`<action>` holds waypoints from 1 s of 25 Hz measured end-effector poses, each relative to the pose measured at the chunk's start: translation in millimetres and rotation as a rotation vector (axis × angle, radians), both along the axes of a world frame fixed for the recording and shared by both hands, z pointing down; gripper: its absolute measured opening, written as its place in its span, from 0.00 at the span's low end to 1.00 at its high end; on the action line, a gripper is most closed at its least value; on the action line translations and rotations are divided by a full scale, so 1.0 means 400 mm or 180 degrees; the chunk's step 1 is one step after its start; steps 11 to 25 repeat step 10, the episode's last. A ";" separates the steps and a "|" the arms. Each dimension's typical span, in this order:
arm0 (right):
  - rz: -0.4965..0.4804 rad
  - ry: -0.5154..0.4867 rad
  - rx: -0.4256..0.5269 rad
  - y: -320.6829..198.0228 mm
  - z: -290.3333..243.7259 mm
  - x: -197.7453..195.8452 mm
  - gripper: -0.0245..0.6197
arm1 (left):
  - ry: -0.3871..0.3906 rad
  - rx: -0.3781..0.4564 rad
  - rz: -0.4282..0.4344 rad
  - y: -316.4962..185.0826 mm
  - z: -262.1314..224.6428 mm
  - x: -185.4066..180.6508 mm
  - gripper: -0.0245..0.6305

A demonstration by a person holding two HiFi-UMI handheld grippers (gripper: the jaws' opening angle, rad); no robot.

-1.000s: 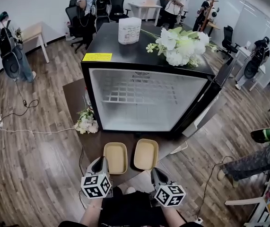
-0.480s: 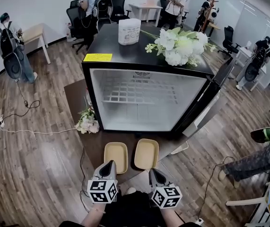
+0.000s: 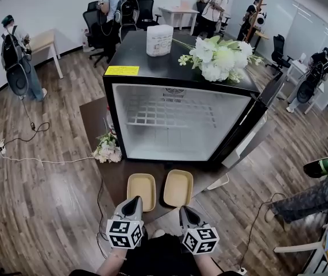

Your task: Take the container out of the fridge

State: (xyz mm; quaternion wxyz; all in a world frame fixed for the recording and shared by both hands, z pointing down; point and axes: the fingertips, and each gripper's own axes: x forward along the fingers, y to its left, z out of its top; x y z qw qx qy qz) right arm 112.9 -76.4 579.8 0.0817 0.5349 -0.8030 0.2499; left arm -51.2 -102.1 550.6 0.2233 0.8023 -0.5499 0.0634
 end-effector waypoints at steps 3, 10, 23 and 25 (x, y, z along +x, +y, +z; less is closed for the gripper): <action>-0.0001 0.0010 -0.0012 0.003 0.005 -0.002 0.05 | 0.0033 0.0009 0.0031 0.000 -0.001 0.004 0.05; -0.0032 0.0064 -0.0016 0.015 0.006 -0.017 0.05 | 0.0067 -0.0095 0.0013 0.003 0.020 -0.011 0.05; -0.0032 0.0064 -0.0016 0.015 0.006 -0.017 0.05 | 0.0067 -0.0095 0.0013 0.003 0.020 -0.011 0.05; -0.0032 0.0064 -0.0016 0.015 0.006 -0.017 0.05 | 0.0067 -0.0095 0.0013 0.003 0.020 -0.011 0.05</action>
